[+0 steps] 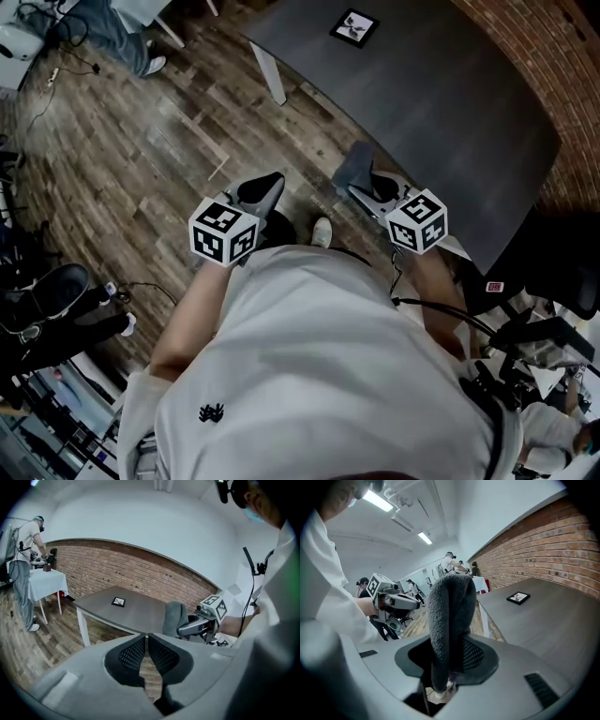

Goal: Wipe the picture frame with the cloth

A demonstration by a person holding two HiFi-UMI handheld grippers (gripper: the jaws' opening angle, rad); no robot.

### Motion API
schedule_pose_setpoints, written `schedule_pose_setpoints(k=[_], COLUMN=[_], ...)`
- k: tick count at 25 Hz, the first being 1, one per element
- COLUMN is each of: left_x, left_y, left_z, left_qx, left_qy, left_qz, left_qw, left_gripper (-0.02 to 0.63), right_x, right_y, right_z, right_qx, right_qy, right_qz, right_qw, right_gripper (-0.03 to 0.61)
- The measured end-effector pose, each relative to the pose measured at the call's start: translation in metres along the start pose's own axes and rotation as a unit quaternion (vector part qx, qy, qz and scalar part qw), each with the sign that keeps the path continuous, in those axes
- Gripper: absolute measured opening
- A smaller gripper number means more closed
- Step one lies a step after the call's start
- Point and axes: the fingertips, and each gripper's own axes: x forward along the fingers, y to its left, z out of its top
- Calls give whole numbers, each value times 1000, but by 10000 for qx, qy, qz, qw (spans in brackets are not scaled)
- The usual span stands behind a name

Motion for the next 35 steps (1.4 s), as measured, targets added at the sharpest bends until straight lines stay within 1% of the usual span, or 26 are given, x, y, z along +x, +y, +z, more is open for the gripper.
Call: schedule_pose_setpoints(k=[4,8,12,14,16,19,24,27,29,31,35], left_x=[39,77,106,121,137,165,217,247,262,275,323], left_y=[60,123,172,197,216,224,227,224,222,219,216], left_z=[34,80,133,154,171,186,200,216,223,222,221], left_qx=[-89,9,303,408,460,370,-100,-114,-95,-68,307], left_qy=[159,289,381,422,451,449,539,643,742,862,1161], left_qz=[-230,-556,-893,-933,-877,-706,-203,-78,-104,-142,-163], left_qw=[9996,9980,9948,9939,9941,9958,9983,9978,9971,9962,9926], left_gripper=[15,15,15,15,15,15,15,15,15,15,15], right_x=[26,46,61,75,91,108,114,110,106,102,85], right_y=[-49,-89,-124,-139,-159,-200,-285,-328,-338,-338,-348], right_z=[24,63,95,109,120,130,153,164,165,157,143], right_qx=[281,481,856,923,943,863,695,705,717,725,858], right_qy=[95,62,-45,-72,-45,15,99,67,22,-15,-165], right_qz=[-371,-738,-1183,-1260,-1192,-922,-496,-370,-330,-317,-436], right_qw=[9989,9961,9893,9877,9884,9920,9963,9968,9969,9969,9952], right_gripper=[140,140,140,141,141,141,140,141,141,141,141])
